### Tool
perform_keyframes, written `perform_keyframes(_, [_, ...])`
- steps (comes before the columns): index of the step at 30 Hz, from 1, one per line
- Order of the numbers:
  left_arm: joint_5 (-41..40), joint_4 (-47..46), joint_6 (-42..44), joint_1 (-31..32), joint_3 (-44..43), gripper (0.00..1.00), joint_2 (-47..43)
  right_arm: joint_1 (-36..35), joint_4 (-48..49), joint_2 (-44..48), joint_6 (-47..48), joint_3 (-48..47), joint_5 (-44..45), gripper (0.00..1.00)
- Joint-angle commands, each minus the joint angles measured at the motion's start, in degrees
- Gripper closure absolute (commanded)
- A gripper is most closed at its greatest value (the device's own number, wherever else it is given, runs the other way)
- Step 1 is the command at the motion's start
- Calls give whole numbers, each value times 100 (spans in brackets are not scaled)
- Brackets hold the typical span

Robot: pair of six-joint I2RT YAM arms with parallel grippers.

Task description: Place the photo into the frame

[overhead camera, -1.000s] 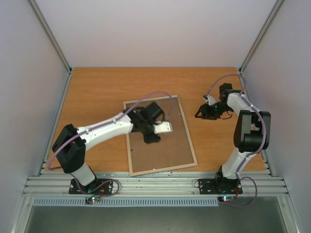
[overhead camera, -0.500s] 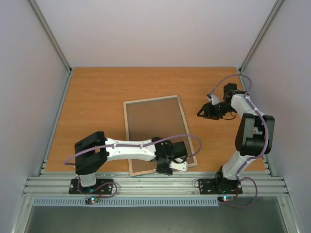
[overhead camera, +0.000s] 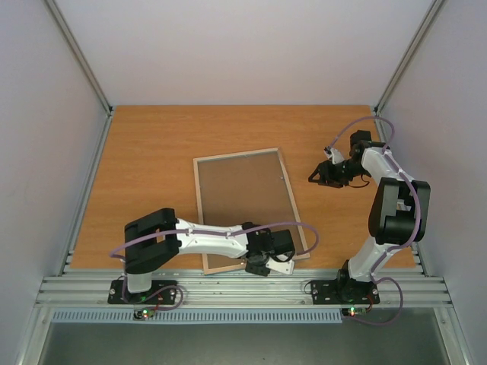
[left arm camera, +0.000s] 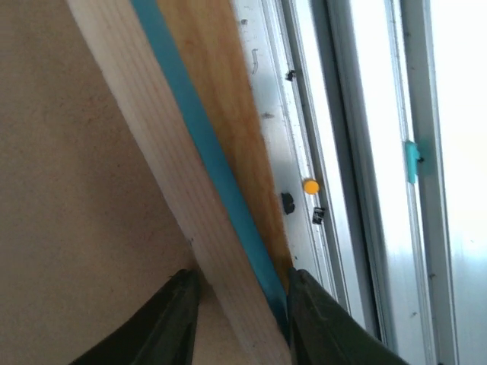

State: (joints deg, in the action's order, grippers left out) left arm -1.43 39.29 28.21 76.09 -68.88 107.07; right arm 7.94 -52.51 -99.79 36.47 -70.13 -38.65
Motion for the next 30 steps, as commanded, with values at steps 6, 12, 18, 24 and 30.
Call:
perform_keyframes(6, [67,-126,273,-423,217,94,-271,31,48,20,-156,122,-336,52])
perform_keyframes(12, [566,0,-67,-682,-4,99,-741,32,162,-328,-540,298,-1000,42])
perform_keyframes(18, [787,-54,-372,-894,-105,100,-1106,92,364,-531,-937,433,-1263,31])
perform_keyframes(24, [1060,-88,-567,-1065,-138,99,-1390,392,213,-779,-1113,392,-1889,24])
perform_keyframes(30, [1223,-22,-494,-1088,-309,100,-1352,319,623,-1318,-1570,572,-2713,29])
